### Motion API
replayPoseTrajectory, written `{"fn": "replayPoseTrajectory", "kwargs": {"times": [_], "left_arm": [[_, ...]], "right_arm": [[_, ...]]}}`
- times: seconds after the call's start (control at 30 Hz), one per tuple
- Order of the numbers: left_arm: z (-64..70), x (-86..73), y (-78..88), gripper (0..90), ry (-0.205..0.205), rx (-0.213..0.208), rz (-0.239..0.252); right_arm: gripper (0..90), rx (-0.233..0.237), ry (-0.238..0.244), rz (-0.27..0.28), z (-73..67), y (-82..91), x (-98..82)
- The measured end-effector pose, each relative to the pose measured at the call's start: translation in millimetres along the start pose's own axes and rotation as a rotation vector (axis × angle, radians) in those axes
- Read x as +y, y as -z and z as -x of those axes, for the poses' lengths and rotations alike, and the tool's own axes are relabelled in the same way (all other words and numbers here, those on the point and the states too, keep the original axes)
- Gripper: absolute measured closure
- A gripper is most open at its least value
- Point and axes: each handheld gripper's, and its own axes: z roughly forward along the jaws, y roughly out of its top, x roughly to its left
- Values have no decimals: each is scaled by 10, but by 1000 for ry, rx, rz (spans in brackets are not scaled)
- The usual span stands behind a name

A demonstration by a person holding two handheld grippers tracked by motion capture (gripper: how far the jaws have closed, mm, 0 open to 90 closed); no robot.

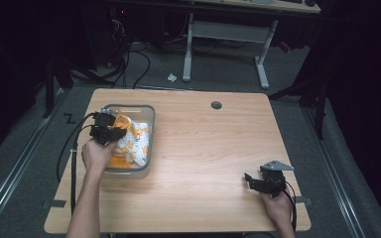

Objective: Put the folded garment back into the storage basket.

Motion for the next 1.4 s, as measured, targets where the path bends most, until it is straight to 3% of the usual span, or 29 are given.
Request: {"fn": "replayPoseTrajectory", "kwargs": {"times": [0.1,0.2,0.27,0.4,0.6,0.83,1.03,1.33,1.4], "left_arm": [[7,-1,-4,697,-6,15,-8],[18,1,8,598,9,36,3],[34,11,44,504,23,32,37],[87,35,131,438,29,19,99],[174,31,252,401,15,10,148],[335,13,385,374,-13,-47,217],[463,-6,469,371,-47,-64,232],[609,-71,559,349,-30,-106,252],[655,-84,573,350,-41,-112,256]], "right_arm": [[276,0,0,0,0,0,0],[276,0,0,0,0,0,0],[276,-1,0,0,0,0,0],[276,0,0,0,0,0,0],[276,-1,1,0,0,0,0],[276,0,0,0,-1,0,0],[276,0,0,0,0,0,0],[276,0,0,0,0,0,0],[276,0,0,0,-1,0,0]]}}
